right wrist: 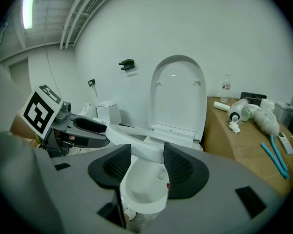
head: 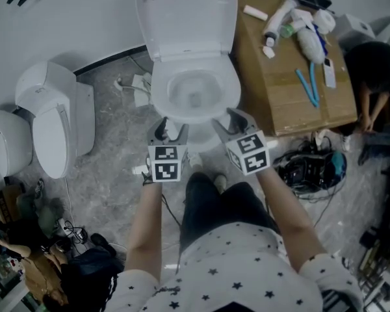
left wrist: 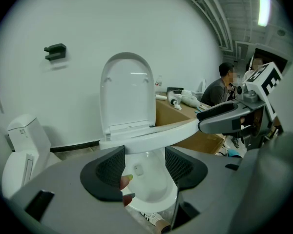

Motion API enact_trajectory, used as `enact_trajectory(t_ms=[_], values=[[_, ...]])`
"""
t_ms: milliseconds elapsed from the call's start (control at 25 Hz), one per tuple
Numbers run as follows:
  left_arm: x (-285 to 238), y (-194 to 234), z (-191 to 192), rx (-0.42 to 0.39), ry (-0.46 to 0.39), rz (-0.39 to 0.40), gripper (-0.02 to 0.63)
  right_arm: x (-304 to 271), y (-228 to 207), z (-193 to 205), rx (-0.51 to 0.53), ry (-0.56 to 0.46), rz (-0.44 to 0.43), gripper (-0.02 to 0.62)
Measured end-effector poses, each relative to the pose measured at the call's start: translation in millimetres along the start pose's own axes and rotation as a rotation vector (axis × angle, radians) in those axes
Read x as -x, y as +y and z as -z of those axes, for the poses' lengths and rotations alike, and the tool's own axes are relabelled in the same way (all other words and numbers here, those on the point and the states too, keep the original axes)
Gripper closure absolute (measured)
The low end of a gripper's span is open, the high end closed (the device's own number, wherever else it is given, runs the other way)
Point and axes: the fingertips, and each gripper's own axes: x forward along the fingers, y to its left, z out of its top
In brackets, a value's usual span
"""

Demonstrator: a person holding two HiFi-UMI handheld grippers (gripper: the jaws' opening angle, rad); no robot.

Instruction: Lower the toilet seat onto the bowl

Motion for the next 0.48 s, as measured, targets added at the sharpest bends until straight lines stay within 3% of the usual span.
enact_trajectory(t_ms=[480], values=[[-1.9, -3.6, 21.6, 0.004, -0.001, -0.011, 0.364, -1.3, 6.6, 22.7, 0.014, 0.005, 0.009, 0.391]])
